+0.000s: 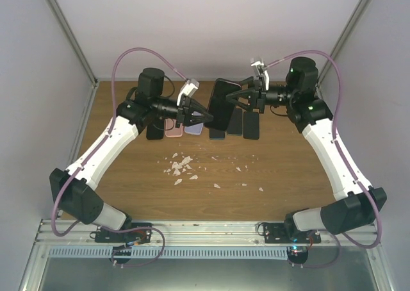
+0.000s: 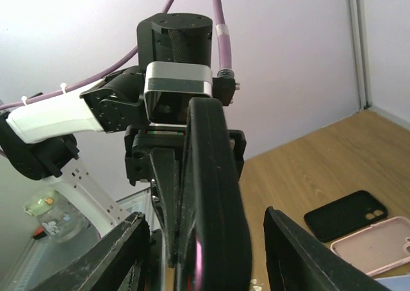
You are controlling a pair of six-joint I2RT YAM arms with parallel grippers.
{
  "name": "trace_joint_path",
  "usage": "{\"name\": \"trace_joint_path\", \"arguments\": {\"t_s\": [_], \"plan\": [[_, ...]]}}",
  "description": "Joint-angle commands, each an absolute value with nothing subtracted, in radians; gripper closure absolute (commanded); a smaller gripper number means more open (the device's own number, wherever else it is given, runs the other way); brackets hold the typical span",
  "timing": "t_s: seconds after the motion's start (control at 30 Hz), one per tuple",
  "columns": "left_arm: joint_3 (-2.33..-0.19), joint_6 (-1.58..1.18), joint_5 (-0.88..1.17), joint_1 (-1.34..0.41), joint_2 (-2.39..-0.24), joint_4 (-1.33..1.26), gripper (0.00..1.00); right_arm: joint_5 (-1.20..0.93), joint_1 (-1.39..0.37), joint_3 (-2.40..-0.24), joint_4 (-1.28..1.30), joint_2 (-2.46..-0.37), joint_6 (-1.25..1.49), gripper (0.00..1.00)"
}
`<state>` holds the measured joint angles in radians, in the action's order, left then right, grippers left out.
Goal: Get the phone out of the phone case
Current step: Remove the phone case from the phone.
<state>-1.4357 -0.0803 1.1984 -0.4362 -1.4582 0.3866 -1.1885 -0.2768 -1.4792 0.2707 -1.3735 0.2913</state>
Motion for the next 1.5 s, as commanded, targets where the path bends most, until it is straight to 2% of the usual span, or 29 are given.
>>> {"name": "trace_joint_path", "arguments": {"t_s": [0.0, 0.47, 0.6, 0.63, 0.7, 0.77, 0.8, 0.9, 0.97, 1.13, 1.3, 1.47], "plan": [[-1.507, -0.017, 1.216, -0.435, -1.485, 0.411, 1.00, -1.211, -0.291, -1.461, 0.281, -1.378, 0.296, 0.52], [-1.537, -0.006, 1.183, -0.453, -1.504, 0.458, 1.00, -1.218, -0.299, -1.418, 0.224, -1.381, 0.368, 0.80], [-1.556, -0.006, 1.164, -0.453, -1.522, 0.481, 1.00, -1.214, -0.300, -1.394, 0.177, -1.375, 0.428, 0.98], [-1.563, 0.005, 1.155, -0.453, -1.525, 0.486, 1.00, -1.212, -0.300, -1.388, 0.163, -1.373, 0.452, 0.99], [-1.580, 0.022, 1.121, -0.451, -1.528, 0.497, 0.91, -1.210, -0.293, -1.374, 0.126, -1.373, 0.505, 0.99], [-1.602, 0.040, 1.081, -0.447, -1.523, 0.504, 0.72, -1.211, -0.278, -1.356, 0.073, -1.376, 0.575, 0.99], [-1.610, 0.049, 1.057, -0.443, -1.518, 0.502, 0.57, -1.210, -0.268, -1.347, 0.045, -1.379, 0.625, 0.99], [-1.615, 0.066, 0.990, -0.432, -1.486, 0.473, 0.39, -1.206, -0.228, -1.313, -0.049, -1.384, 0.731, 1.00], [-1.604, 0.080, 0.928, -0.431, -1.452, 0.449, 0.32, -1.201, -0.204, -1.300, -0.091, -1.390, 0.788, 1.00], [-1.560, 0.120, 0.802, -0.429, -1.394, 0.408, 0.25, -1.212, -0.153, -1.250, -0.252, -1.393, 0.913, 1.00], [-1.544, 0.116, 0.853, -0.424, -1.384, 0.433, 0.26, -1.229, -0.150, -1.246, -0.349, -1.389, 0.914, 1.00], [-1.475, 0.089, 0.930, -0.410, -1.350, 0.391, 0.30, -1.264, -0.149, -1.220, -0.549, -1.394, 1.045, 0.99]]}}
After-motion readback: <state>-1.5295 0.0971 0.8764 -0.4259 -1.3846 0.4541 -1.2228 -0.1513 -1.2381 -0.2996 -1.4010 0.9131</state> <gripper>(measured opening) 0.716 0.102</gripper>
